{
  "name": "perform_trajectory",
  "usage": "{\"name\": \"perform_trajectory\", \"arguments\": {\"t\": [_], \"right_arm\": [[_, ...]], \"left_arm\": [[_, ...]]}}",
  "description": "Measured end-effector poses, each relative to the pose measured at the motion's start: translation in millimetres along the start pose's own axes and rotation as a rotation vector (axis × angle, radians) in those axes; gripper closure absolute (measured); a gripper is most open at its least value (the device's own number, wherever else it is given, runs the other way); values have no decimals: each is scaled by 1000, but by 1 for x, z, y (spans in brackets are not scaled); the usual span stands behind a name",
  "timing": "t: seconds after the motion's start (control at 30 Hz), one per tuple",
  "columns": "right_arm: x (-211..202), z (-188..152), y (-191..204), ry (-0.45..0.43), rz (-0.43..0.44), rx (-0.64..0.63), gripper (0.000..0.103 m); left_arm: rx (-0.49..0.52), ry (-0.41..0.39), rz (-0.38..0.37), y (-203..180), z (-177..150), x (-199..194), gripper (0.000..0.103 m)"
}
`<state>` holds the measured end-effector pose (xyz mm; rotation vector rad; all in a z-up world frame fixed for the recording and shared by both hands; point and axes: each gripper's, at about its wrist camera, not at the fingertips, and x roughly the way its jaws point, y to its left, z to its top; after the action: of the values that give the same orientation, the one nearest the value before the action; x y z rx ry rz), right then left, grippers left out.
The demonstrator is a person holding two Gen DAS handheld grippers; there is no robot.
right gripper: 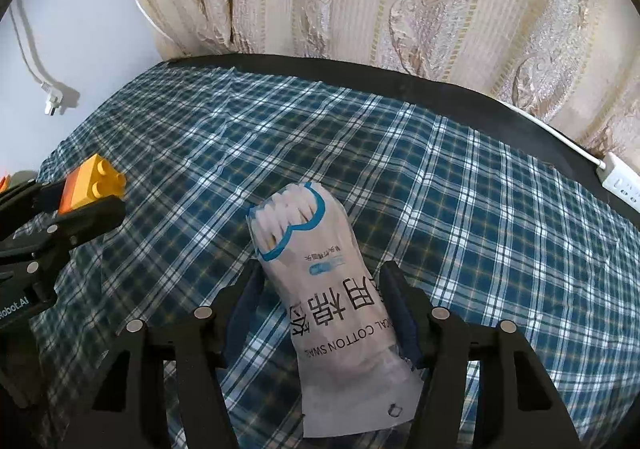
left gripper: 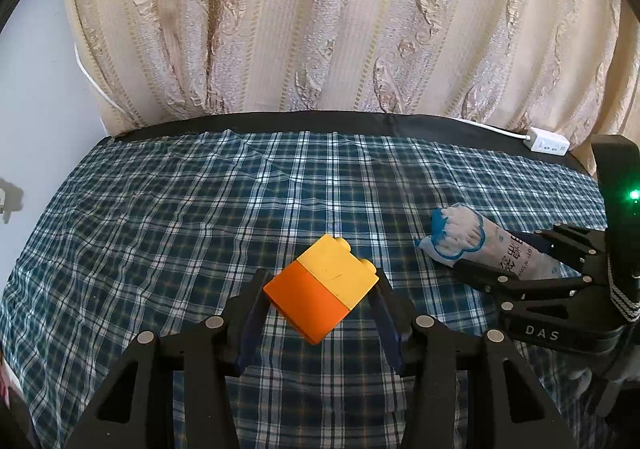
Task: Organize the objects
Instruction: 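Close the right tool on the white cotton-swab bag and lift it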
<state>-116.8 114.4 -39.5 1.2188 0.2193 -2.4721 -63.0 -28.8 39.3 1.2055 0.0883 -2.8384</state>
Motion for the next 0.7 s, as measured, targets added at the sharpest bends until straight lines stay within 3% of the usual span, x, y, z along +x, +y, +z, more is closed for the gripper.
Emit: {"name": "perform_trajectory", "arguments": {"t": [0.23,0.7], "right_arm": [[-6,-4,-1,-16,7,31,59],[-61,-35,-4,-89,10,123,59]], "left_arm": [[7,-5,-6,-2,-1,-1,51],[36,-16,-42,-14,-6,-11,51]]}}
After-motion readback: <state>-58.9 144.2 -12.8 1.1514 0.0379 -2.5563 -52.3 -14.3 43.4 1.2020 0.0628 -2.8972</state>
